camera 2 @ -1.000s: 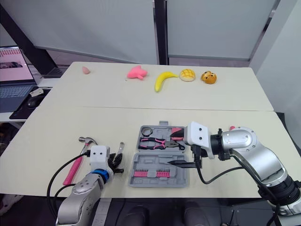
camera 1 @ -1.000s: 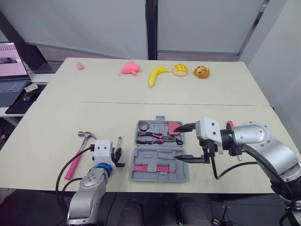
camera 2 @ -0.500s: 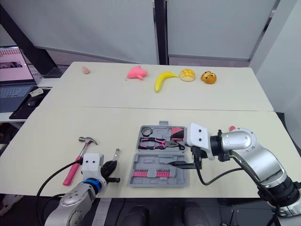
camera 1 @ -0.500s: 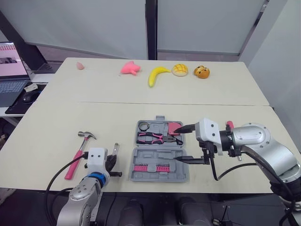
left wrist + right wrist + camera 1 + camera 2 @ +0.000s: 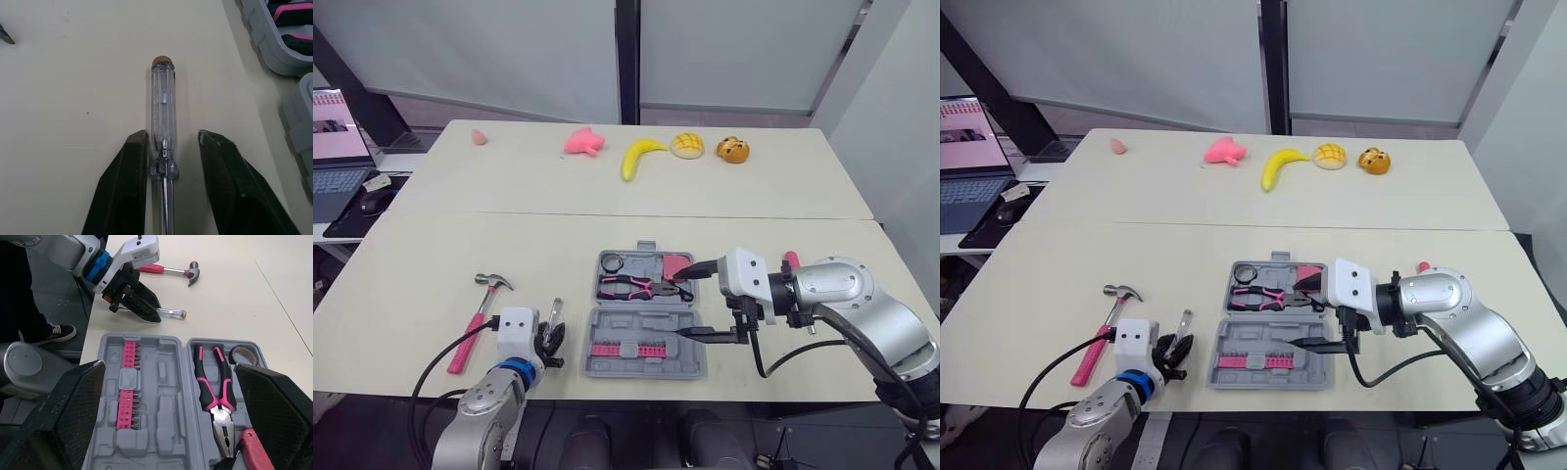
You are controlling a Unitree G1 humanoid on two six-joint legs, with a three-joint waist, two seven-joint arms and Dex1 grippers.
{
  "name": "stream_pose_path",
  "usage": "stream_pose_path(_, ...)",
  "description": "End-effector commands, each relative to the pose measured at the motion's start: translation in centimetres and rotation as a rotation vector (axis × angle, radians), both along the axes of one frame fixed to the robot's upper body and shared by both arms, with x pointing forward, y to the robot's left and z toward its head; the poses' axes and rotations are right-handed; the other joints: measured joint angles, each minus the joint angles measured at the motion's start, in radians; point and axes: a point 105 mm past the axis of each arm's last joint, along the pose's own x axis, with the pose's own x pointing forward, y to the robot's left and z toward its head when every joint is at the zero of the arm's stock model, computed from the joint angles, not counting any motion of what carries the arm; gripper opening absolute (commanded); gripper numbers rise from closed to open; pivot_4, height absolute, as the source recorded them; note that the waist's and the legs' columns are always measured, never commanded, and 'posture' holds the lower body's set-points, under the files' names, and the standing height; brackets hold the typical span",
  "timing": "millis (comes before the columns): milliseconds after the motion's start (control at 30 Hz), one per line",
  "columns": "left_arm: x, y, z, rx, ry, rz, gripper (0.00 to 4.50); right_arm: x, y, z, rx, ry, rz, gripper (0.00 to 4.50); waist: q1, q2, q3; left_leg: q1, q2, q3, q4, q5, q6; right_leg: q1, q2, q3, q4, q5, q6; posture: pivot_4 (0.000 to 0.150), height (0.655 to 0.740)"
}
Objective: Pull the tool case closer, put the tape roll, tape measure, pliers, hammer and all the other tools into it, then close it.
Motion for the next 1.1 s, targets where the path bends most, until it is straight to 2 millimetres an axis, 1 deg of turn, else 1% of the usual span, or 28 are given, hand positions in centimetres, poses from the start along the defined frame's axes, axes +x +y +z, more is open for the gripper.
stream_pose_path(33,-0.2,0.3,2.2,-0.013,-0.083,-0.004,2.98,-0.4,0.2,0.9,0.016,-0.037,0.024,4.5,0.0,0.0,0.0,0.0,0.0,0.0,0.0,0.0,0.0,0.0,0.0,0.0,0.0,0.0,0.0,0.15,0.7255)
stream_pose_path(100,-0.6,0.5,3.3,0.003,-0.122,-0.023,3.55,-0.4,0.3,1.2,0.018,-0.041,0.026,4.5,0.0,0.0,0.0,0.0,0.0,0.0,0.0,0.0,0.0,0.0,0.0,0.0,0.0,0.0,0.0,0.15,0.7255)
stream_pose_path(200,-1.3,1.6,5.2,0.018,-0.18,-0.031,3.55,-0.4,0.4,1.5,0.022,-0.049,0.027,4.5,0.0,0.0,0.0,0.0,0.0,0.0,0.0,0.0,0.0,0.0,0.0,0.0,0.0,0.0,0.0,0.15,0.7255)
stream_pose_path(333,-1.7,2.9,8.0,0.029,-0.253,-0.146,3.55,-0.5,0.7,1.8,0.013,-0.056,0.027,4.5,0.0,0.0,0.0,0.0,0.0,0.0,0.0,0.0,0.0,0.0,0.0,0.0,0.0,0.0,0.0,0.15,0.7255)
stream_pose_path(400,-1.6,3.4,9.3,0.096,-0.271,-0.284,3.55,-0.6,0.8,1.7,-0.015,-0.064,0.024,4.5,0.0,0.0,0.0,0.0,0.0,0.0,0.0,0.0,0.0,0.0,0.0,-0.001,0.0,-0.001,-0.001,0.15,0.7255)
stream_pose_path(467,-1.5,3.6,10.0,0.178,-0.273,-0.432,3.55,-0.6,0.9,1.7,-0.036,-0.075,0.014,4.5,0.0,0.001,0.001,0.0,0.0,0.0,-0.001,0.0,0.0,0.0,0.0,-0.001,-0.001,-0.001,-0.001,0.15,0.7255)
stream_pose_path(600,-1.7,4.0,10.6,0.387,-0.24,-0.821,3.55,-0.6,1.6,1.9,-0.027,-0.072,-0.006,4.5,0.0,0.001,0.001,-0.001,0.0,0.0,-0.001,0.0,0.0,-0.002,0.0,-0.001,-0.001,-0.003,-0.005,0.15,0.7255)
stream_pose_path(633,-1.4,4.2,10.7,0.45,-0.231,-0.916,3.55,-0.7,1.8,1.9,-0.023,-0.064,-0.012,4.5,0.001,0.002,0.001,-0.001,0.0,0.001,-0.001,0.0,0.0,-0.003,0.0,-0.001,-0.001,-0.003,-0.005,0.15,0.7255)
stream_pose_path(767,0.6,5.2,11.3,0.747,-0.205,-1.277,3.55,-0.7,2.1,1.2,-0.043,-0.036,-0.053,4.5,0.007,0.002,0.002,-0.004,0.0,0.001,-0.002,0.0,0.0,-0.006,0.0,-0.001,0.0,-0.003,-0.005,0.15,0.7255)
stream_pose_path(800,1.2,5.2,11.4,0.862,-0.197,-1.411,3.55,-0.7,2.1,1.0,-0.047,-0.028,-0.062,4.5,0.008,0.002,0.002,-0.006,0.0,0.001,-0.002,0.0,0.0,-0.008,0.0,-0.001,0.0,-0.002,-0.004,0.15,0.7255)
stream_pose_path(833,1.6,5.4,11.4,0.942,-0.185,-1.503,3.55,-0.8,2.2,0.9,-0.048,-0.023,-0.068,4.5,0.01,0.003,0.002,-0.009,0.0,0.001,-0.001,0.0,0.0,-0.01,0.0,-0.001,0.0,-0.002,-0.004,0.15,0.7255)
stream_pose_path(900,2.9,5.0,11.5,1.073,-0.178,-1.675,3.55,-1.0,2.3,0.7,-0.045,-0.009,-0.077,4.5,0.005,0.003,0.002,-0.013,0.0,0.0,0.0,0.0,0.0,-0.012,0.0,-0.002,-0.001,0.001,-0.002,0.15,0.7255)
stream_pose_path(1000,4.0,4.8,11.4,1.175,-0.175,-1.802,3.55,-1.1,2.5,0.6,-0.042,-0.001,-0.087,4.5,-0.002,0.003,0.002,-0.016,0.0,-0.001,0.0,0.0,0.0,-0.014,0.0,-0.003,0.0,0.001,-0.001,0.15,0.7255)
stream_pose_path(1100,5.5,3.5,10.9,1.283,-0.159,-1.964,3.55,-1.2,2.7,0.3,-0.032,0.006,-0.102,4.5,-0.008,0.003,0.002,-0.017,0.0,-0.002,0.0,0.0,0.001,-0.015,0.001,-0.004,0.0,0.001,-0.001,0.15,0.7255)
